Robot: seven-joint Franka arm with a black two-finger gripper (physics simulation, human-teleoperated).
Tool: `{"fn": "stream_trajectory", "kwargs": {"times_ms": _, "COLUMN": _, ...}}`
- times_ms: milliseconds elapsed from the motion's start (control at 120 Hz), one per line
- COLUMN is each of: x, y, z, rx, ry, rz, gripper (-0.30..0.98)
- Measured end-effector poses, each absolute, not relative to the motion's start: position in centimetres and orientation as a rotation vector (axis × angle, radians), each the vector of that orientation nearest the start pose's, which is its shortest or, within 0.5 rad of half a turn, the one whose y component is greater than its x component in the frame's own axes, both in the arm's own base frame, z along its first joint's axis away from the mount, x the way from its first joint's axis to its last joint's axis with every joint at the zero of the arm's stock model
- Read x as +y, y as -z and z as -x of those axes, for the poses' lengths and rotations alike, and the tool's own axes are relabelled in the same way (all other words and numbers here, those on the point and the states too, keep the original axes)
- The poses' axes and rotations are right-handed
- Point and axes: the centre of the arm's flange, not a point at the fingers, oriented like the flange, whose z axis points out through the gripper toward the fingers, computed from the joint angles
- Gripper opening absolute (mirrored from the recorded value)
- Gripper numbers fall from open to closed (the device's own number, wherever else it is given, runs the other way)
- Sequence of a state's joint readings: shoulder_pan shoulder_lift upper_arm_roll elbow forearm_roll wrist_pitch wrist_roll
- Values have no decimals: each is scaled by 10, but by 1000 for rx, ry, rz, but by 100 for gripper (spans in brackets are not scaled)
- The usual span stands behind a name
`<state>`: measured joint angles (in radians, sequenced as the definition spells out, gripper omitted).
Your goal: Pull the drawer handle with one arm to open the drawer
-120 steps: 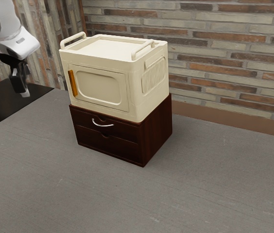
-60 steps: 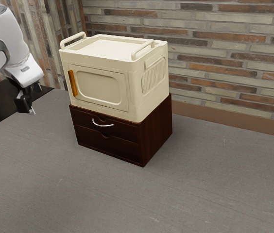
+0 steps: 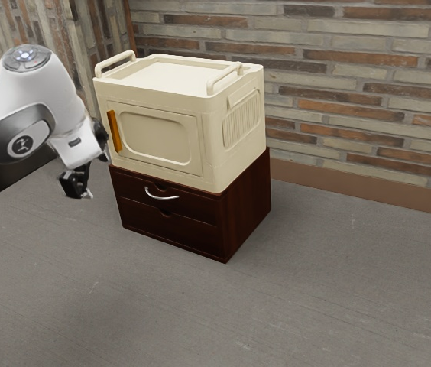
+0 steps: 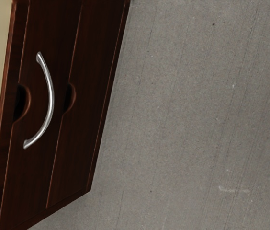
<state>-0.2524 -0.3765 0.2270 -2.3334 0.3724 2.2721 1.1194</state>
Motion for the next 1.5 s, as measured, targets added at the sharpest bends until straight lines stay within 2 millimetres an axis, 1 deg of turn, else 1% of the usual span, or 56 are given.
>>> {"fn": "stream_trajectory", "kwargs": {"times_ms": 217, "x": -8, "y": -511, "z": -479, "rx": 1757, "ry": 288, "rz": 2091, "gripper": 69}}
{"fn": "stream_trajectory", "kwargs": {"times_ms": 267, "x": -11, "y": -508, "z": -482, "rx": 1768, "ry": 295, "rz": 2077, "gripper": 69}}
{"fn": "stream_trajectory", "kwargs": {"times_ms": 467, "x": -18, "y": -484, "z": -494, "rx": 1807, "ry": 287, "rz": 2048, "gripper": 69}}
{"fn": "stream_trajectory", "kwargs": {"times_ms": 633, "x": -29, "y": -473, "z": -498, "rx": 1839, "ry": 298, "rz": 2016, "gripper": 69}}
{"fn": "stream_trajectory", "kwargs": {"times_ms": 808, "x": -32, "y": -464, "z": -502, "rx": 1853, "ry": 312, "rz": 1996, "gripper": 69}}
{"fn": "stream_trajectory", "kwargs": {"times_ms": 1083, "x": -37, "y": -443, "z": -508, "rx": 1881, "ry": 308, "rz": 1978, "gripper": 69}}
{"fn": "stream_trajectory", "kwargs": {"times_ms": 1283, "x": -41, "y": -431, "z": -514, "rx": 1893, "ry": 312, "rz": 1964, "gripper": 69}}
{"fn": "stream_trajectory", "kwargs": {"times_ms": 1500, "x": -39, "y": -413, "z": -521, "rx": 1899, "ry": 302, "rz": 1964, "gripper": 69}}
